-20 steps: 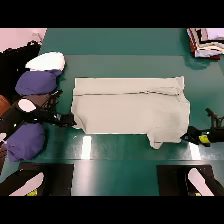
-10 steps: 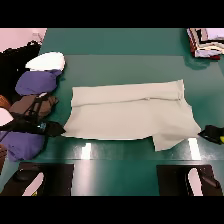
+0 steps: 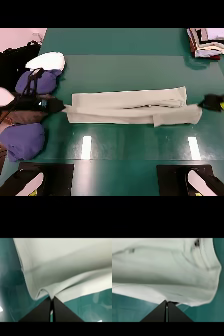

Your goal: Fold the shirts.

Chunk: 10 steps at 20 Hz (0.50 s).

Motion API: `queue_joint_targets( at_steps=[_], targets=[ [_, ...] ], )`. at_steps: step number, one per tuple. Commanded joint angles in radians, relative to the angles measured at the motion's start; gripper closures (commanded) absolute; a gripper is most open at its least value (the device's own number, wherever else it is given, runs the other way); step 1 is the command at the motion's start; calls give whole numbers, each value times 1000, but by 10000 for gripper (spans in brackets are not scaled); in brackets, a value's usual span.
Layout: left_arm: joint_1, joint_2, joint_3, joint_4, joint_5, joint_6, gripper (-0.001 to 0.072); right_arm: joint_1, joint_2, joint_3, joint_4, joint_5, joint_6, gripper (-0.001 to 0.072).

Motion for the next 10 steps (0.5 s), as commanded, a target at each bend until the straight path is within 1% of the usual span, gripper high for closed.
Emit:
queue_joint_targets(
  at_steps=[1, 4, 6, 10],
  targets=[
    [1, -204, 119, 1, 85, 11, 681, 97, -255, 171, -1, -98, 21, 699],
    [1, -365, 239, 1, 106, 14, 681, 105, -428, 327, 0, -98, 56, 699],
    [1, -445, 290, 0, 121, 14, 681, 103, -508, 399, 0, -96, 70, 699],
    [1, -533, 325, 0, 151, 14, 680, 103, -639, 509, 1, -83, 70, 697]
  ],
)
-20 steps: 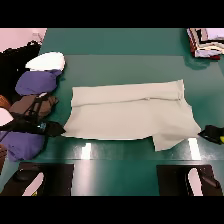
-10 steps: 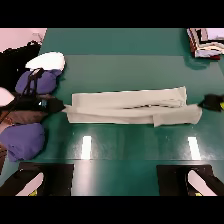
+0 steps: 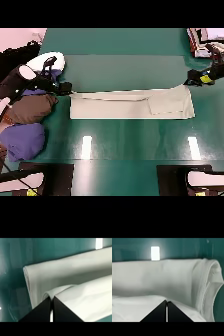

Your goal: Fold the shirts.

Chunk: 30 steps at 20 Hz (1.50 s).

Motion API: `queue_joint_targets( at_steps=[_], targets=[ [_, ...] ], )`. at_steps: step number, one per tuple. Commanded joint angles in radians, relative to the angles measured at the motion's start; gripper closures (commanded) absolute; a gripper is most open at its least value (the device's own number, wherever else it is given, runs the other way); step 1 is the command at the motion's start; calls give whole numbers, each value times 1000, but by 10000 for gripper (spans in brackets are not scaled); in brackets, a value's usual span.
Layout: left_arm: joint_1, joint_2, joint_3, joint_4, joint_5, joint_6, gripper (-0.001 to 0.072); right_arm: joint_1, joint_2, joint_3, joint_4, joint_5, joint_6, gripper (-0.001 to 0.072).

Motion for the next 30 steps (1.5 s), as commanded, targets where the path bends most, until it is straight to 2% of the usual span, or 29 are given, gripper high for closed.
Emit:
queue_joint_targets(
  at_steps=[1, 2, 3, 4, 5, 6, 9, 10, 11, 12, 13, 14, 15, 16, 18, 21, 27, 29, 30],
  targets=[
    [1, -74, 35, 0, 44, 2, 680, 3, -127, 105, 0, 0, 10, 697],
    [1, -74, 35, 0, 57, 2, 678, 2, -149, 127, 5, -4, 10, 697],
    [1, -74, 38, 0, 60, 2, 538, -3, -169, 149, 10, -3, 10, 691],
    [1, -74, 40, 0, 59, -6, 213, -7, -185, 172, 24, 2, 10, 537],
    [1, -73, 44, 0, 51, -11, 61, -19, -196, 193, 60, 17, 10, 293],
    [1, -73, 58, 1, 28, -10, 63, -34, -201, 209, 89, 38, 8, 246],
    [8, -65, 138, 8, -119, -5, 65, -85, -186, 228, 109, 145, -40, 246],
    [8, -63, 161, 8, -167, -2, 149, -110, -171, 214, 111, 173, -55, 246],
    [8, -57, 177, 6, -200, 15, 446, -135, -150, 184, 111, 183, -73, 246],
    [7, -48, 178, -6, -206, 31, 667, -158, -128, 142, 111, 181, -82, 246],
    [7, -42, 178, -15, -206, 40, 681, -186, -107, 92, 111, 180, -97, 245],
    [7, -37, 178, -16, -207, 40, 680, -210, -93, 43, 112, 175, -106, 190],
    [7, -35, 178, -16, -212, 40, 680, -233, -91, -1, 113, 174, -116, 93],
    [7, -35, 178, -15, -215, 40, 681, -260, -97, -43, 114, 178, -116, 80],
    [7, -35, 178, -15, -214, 39, 680, -302, -117, -116, 140, 169, -152, 79],
    [7, -35, 178, -23, -215, 19, 681, -343, -167, -180, 277, 106, -228, 81],
    [7, -35, 178, -53, -188, -14, 681, -319, -284, -146, 295, 101, -251, 84],
    [7, -35, 178, -69, -189, -16, 681, -301, -307, -129, 296, 103, -251, 157],
    [7, -35, 177, -81, -190, -18, 681, -287, -314, -122, 295, 103, -254, 162]
  ],
)
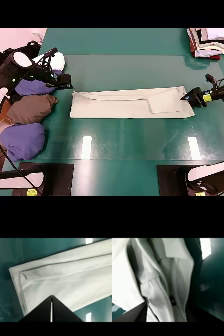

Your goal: Fold the shirts.

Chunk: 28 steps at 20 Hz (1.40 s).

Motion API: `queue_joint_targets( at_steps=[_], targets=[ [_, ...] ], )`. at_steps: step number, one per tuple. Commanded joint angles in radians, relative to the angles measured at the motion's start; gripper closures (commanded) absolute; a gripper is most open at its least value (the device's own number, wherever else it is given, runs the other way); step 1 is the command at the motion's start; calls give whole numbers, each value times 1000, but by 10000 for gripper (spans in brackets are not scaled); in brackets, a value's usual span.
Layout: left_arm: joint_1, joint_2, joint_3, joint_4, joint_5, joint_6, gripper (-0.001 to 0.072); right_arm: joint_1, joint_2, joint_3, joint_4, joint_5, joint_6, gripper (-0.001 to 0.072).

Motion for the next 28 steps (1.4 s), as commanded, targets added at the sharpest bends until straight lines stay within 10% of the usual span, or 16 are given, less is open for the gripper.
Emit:
queue_joint_targets(
  at_steps=[1, 4, 17, 28],
  targets=[
    [0, -2, 1, -56, 2, -9, 681, 34, -38, 17, -6, -19, -35, 297],
    [-47, -10, 1, -79, 11, -32, 681, 54, -35, 19, -6, -14, -84, 697],
    [-539, -373, 288, -82, 218, -84, 683, 148, 360, 19, 341, 15, -69, 698],
    [-599, -507, 357, -143, 308, -113, 683, 439, 438, 196, 373, -7, 1, 699]
  ],
)
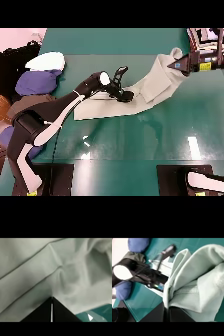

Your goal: Fold the shirts.

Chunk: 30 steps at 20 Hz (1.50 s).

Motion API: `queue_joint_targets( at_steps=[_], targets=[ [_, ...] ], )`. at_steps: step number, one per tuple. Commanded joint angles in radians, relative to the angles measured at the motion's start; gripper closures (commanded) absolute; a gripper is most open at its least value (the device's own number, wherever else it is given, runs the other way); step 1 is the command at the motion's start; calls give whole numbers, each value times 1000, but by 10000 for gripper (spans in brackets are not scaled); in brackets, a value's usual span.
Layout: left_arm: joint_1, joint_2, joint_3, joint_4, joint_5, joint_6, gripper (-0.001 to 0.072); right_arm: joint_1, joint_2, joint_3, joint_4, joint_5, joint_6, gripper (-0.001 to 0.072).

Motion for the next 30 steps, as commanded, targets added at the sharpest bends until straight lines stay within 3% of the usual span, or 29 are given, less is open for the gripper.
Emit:
queue_joint_targets(
  at_steps=[1, 9, 14, 17, 21, 26, 27, 29, 30],
  targets=[
    [-5, -13, 6, -10, 45, -9, 683, 91, 5, 96, -32, -10, 34, 699],
    [18, 5, 7, -3, 24, -5, 682, 240, 5, 120, -39, -65, 43, 698],
    [188, 148, 6, 153, -202, -1, 682, 309, -48, 121, -36, -80, 31, 699],
    [297, 241, 6, 224, -351, 67, 682, 379, -97, 121, -35, -124, -2, 699],
    [450, 384, 6, 348, -372, 75, 681, 516, -213, 206, -31, -192, -33, 699],
    [614, 524, 6, 365, -375, 76, 681, 749, -469, 425, -33, -372, -52, 689],
    [638, 539, 6, 364, -380, 76, 681, 789, -522, 470, -33, -388, -54, 601],
    [672, 555, 6, 364, -398, 76, 681, 845, -602, 547, -40, -384, -77, 256],
    [679, 557, 6, 364, -408, 76, 681, 857, -620, 559, -39, -377, -79, 177]
  ],
)
